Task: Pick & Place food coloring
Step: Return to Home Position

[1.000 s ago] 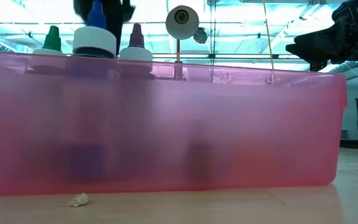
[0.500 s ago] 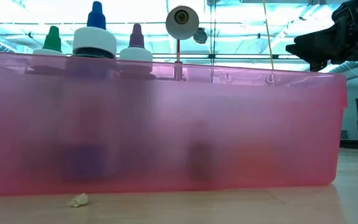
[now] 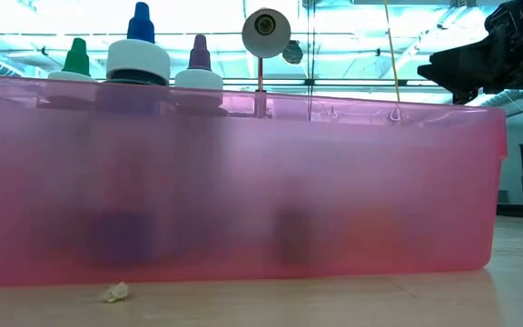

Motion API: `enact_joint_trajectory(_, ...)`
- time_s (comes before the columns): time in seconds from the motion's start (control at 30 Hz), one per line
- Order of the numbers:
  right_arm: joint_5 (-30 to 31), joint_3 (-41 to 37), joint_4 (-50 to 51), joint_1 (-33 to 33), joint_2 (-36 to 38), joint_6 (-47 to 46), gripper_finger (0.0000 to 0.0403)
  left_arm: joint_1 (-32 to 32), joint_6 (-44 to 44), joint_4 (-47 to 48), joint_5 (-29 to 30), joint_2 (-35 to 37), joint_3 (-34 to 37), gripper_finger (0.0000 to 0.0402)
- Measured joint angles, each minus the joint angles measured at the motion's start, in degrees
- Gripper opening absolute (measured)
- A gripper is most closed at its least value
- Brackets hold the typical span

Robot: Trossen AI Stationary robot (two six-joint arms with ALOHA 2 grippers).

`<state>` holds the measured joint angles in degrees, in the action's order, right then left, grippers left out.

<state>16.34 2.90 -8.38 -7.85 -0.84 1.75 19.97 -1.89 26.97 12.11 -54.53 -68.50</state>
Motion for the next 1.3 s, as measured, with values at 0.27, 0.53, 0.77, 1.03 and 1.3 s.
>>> enact_joint_trajectory(0.27, 0.0, 0.0, 0.0, 0.0, 0.0, 0.0, 0.0155, -11.4, -3.3, -25.8, -3.8, 26.2, 35.3, 0.0392)
enact_joint_trajectory(0.53, 0.0, 0.0, 0.0, 0.0, 0.0, 0.0, 0.0155, -15.2, -4.8, -39.9, -6.7, 37.2, 55.6, 0.0392)
enact_joint_trajectory(0.77, 0.0, 0.0, 0.0, 0.0, 0.0, 0.0, 0.0155, -16.5, -4.4, -52.4, -6.7, 40.4, 67.4, 0.0392)
enact_joint_trajectory(1.03, 0.0, 0.0, 0.0, 0.0, 0.0, 0.0, 0.0155, -19.6, -4.0, -48.3, -14.4, 45.6, 67.5, 0.0392)
enact_joint_trajectory(1.3, 0.0, 0.0, 0.0, 0.0, 0.0, 0.0, 0.0155, -24.7, -9.3, -31.4, -14.7, 54.5, 67.5, 0.0392)
